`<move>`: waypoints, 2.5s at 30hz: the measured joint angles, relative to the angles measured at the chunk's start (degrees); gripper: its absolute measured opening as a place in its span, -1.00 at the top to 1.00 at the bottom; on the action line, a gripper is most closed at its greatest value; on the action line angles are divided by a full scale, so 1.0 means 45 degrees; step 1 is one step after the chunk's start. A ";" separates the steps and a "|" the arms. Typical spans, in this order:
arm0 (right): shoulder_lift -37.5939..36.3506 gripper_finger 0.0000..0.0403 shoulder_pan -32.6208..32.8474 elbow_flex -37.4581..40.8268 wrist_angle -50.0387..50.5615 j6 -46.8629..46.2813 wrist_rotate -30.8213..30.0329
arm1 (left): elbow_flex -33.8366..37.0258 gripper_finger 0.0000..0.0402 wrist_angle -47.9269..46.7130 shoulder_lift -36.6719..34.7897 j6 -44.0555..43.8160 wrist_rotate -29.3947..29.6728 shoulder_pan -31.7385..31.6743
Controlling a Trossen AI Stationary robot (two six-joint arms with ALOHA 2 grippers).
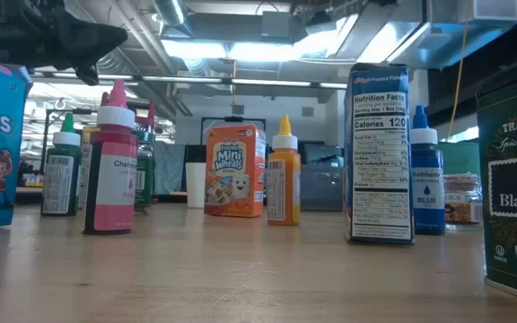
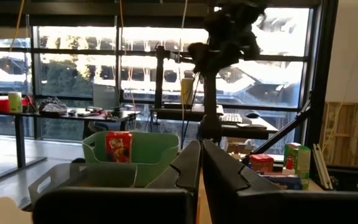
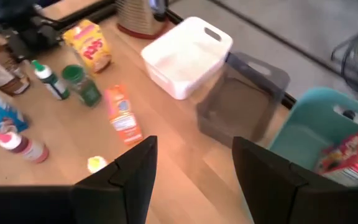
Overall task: Pick & Place Kitchen Items
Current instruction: Put the green seasoning bottle into the white bin
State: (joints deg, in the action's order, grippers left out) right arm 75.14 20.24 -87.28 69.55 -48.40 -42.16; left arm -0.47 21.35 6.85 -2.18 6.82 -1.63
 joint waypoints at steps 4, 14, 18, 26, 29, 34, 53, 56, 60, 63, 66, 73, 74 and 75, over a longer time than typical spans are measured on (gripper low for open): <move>0.0339 -0.05 0.1486 0.0959 -0.0657 -0.0877 -0.1247 | -0.0004 0.94 0.0321 -0.0005 0.0143 -0.0027 0.0000; 0.1194 -0.05 0.2192 0.2326 -0.2936 -0.0495 -0.1353 | -0.1547 0.76 -0.1675 0.0645 -0.0098 -0.0989 0.0225; 0.1490 -0.05 0.2192 0.2338 -0.3588 0.0288 -0.1411 | -0.2471 0.49 -0.2017 0.1545 0.0280 -0.1144 0.0730; 0.1606 -0.05 0.2446 0.2339 -0.5144 0.3273 -0.2740 | -0.5239 0.05 -0.3462 0.3783 0.2424 -0.1448 0.1886; 0.1606 -0.05 0.2550 0.2335 -0.5249 0.4025 -0.3160 | -0.7078 -0.01 -0.5697 0.4903 0.2756 -0.0786 0.2342; 0.1606 -0.05 0.2655 0.2335 -0.5119 0.4283 -0.2978 | -1.0127 -0.01 -1.0104 0.7104 0.2647 0.0717 0.2806; 0.2379 -0.05 0.3636 0.2335 -0.5607 0.4313 -0.2391 | -1.2333 0.00 -1.2606 1.1079 0.0442 0.0438 0.6195; 0.2379 -0.05 0.3501 0.2335 -0.5607 0.4864 -0.2886 | -1.2334 0.00 -1.2414 1.1692 0.0544 0.1614 0.6434; 0.2379 -0.05 0.3236 0.2335 -0.5597 0.5497 -0.3062 | -1.2342 0.00 -1.1398 1.1987 0.0869 0.3728 0.6387; 0.2379 -0.05 0.3061 0.2335 -0.5488 0.5758 -0.3106 | -1.2342 0.00 -1.1372 1.1906 0.2222 0.4520 0.6388; 0.2379 -0.05 0.2913 0.2345 -0.5305 0.5771 -0.3302 | -1.2342 -0.01 -1.1324 1.1685 0.2206 0.4658 0.6392; 0.2379 -0.05 0.2455 0.2624 -0.5292 0.6118 -0.3304 | -1.2342 -0.01 -1.1442 1.1584 0.0629 0.3598 0.6025; 0.2379 -0.05 0.2362 0.2632 -0.5313 0.6189 -0.3297 | -1.2342 -0.01 -1.1439 1.1596 0.0512 0.3489 0.5959; 0.2379 -0.05 0.2273 0.2632 -0.5339 0.6192 -0.3301 | -1.2342 -0.01 -1.1439 1.1660 0.0355 0.3489 0.5882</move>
State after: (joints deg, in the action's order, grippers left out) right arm 85.84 30.47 -75.44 45.52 -20.53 -57.01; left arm -56.01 -30.13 59.32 -0.58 22.53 24.84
